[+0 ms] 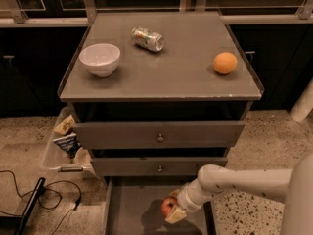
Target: Place apple into bottom drawer
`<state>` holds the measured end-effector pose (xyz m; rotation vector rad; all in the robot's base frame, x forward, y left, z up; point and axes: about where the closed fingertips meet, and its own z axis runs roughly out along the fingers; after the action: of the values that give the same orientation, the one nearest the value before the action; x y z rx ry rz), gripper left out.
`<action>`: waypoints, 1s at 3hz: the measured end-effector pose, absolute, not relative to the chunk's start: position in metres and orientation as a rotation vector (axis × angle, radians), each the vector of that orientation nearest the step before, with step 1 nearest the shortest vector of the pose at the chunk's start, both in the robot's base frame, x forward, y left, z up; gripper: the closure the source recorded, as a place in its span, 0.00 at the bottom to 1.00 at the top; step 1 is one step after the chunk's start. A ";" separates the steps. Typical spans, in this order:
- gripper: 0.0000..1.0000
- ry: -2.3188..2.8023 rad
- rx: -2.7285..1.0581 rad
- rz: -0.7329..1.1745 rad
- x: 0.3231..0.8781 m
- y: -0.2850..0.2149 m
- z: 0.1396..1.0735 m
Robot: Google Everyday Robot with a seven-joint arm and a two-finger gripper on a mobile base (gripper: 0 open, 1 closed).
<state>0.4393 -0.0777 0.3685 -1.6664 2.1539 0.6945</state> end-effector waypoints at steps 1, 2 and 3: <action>1.00 2.194 -1.592 0.658 0.446 -0.094 0.320; 1.00 2.239 -1.420 0.625 0.464 -0.137 0.304; 1.00 2.239 -1.420 0.625 0.464 -0.137 0.304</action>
Offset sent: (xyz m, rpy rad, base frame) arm 0.0411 -0.1189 -0.0802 0.0543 -0.0526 -0.3629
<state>0.4640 -0.1366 0.3037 -1.4198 2.2393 0.6249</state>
